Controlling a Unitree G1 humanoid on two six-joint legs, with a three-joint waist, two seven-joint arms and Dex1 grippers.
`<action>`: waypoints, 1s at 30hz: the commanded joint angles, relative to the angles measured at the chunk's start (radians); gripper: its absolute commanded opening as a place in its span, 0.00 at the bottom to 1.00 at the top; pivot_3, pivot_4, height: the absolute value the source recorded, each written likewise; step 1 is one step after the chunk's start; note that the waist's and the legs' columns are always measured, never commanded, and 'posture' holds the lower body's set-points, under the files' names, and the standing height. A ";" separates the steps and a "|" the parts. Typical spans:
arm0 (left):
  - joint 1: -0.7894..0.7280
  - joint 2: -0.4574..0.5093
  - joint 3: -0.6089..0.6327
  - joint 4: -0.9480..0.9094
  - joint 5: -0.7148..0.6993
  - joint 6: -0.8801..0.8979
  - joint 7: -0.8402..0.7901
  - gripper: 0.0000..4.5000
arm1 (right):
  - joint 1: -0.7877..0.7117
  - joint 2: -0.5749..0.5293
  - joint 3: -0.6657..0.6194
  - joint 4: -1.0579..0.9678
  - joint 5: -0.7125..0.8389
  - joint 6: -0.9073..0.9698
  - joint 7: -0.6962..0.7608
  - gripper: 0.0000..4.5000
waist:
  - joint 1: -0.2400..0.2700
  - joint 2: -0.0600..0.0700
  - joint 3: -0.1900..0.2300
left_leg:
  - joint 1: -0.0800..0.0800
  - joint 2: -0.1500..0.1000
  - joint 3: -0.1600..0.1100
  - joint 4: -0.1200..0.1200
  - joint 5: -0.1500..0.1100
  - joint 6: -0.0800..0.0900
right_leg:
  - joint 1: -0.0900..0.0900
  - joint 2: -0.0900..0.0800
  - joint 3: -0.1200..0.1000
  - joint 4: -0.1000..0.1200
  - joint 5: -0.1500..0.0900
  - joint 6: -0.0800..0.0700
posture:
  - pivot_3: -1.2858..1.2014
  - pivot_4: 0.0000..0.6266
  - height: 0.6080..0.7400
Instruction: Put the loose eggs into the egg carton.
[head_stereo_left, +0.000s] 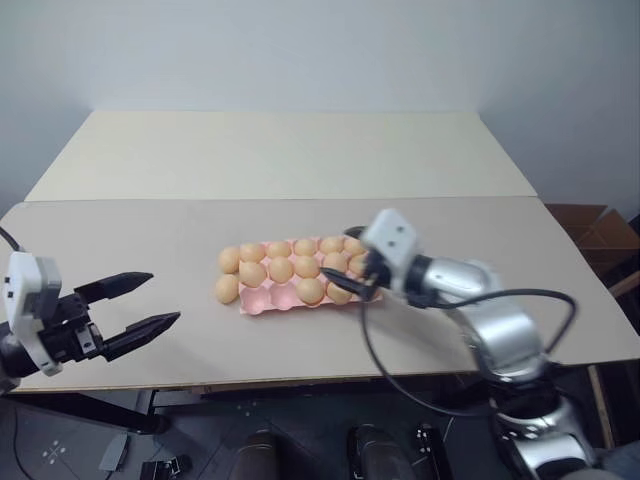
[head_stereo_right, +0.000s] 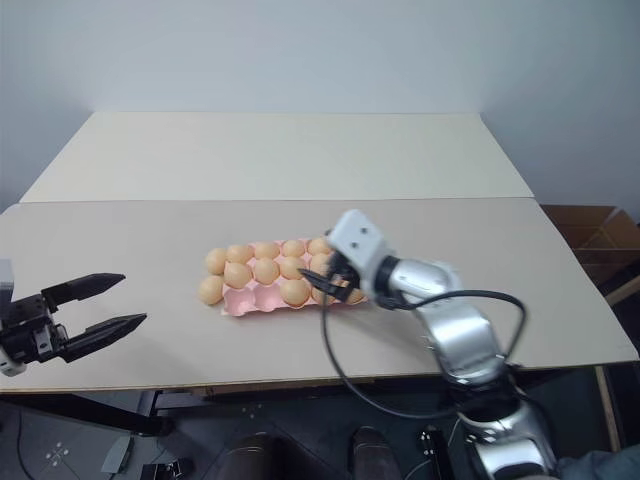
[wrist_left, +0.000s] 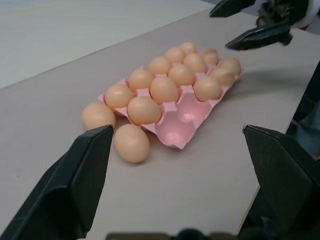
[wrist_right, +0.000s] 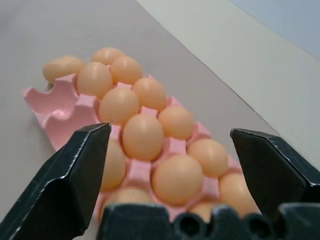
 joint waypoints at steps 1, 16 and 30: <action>0.029 0.005 0.071 0.003 -0.004 -0.012 -0.029 1.00 | 0.081 -0.122 -0.162 -0.024 0.070 -0.130 0.122 0.99 | 0.000 0.000 0.000 | 0.000 0.000 0.000 0.000 0.000 0.000 | 0.000 0.000 0.000 0.000 0.000 0.000 | 0.52 0.24 1.00; 0.017 -0.029 -0.035 0.048 0.091 -0.031 0.043 1.00 | 0.267 -0.283 -0.295 0.140 0.143 -0.391 0.301 0.99 | 0.002 0.000 0.001 | 0.010 0.001 0.000 0.000 0.000 0.000 | 0.008 0.000 0.001 0.000 -0.007 0.000 | 0.52 0.24 1.00; -0.469 -0.069 -0.527 0.416 0.329 -0.090 0.106 1.00 | 0.229 -0.273 -0.244 0.092 0.141 -0.368 0.215 0.99 | 0.015 -0.001 0.001 | 0.005 -0.001 0.000 0.000 -0.001 0.001 | 0.008 0.001 0.001 -0.002 0.001 0.002 | 0.52 0.24 1.00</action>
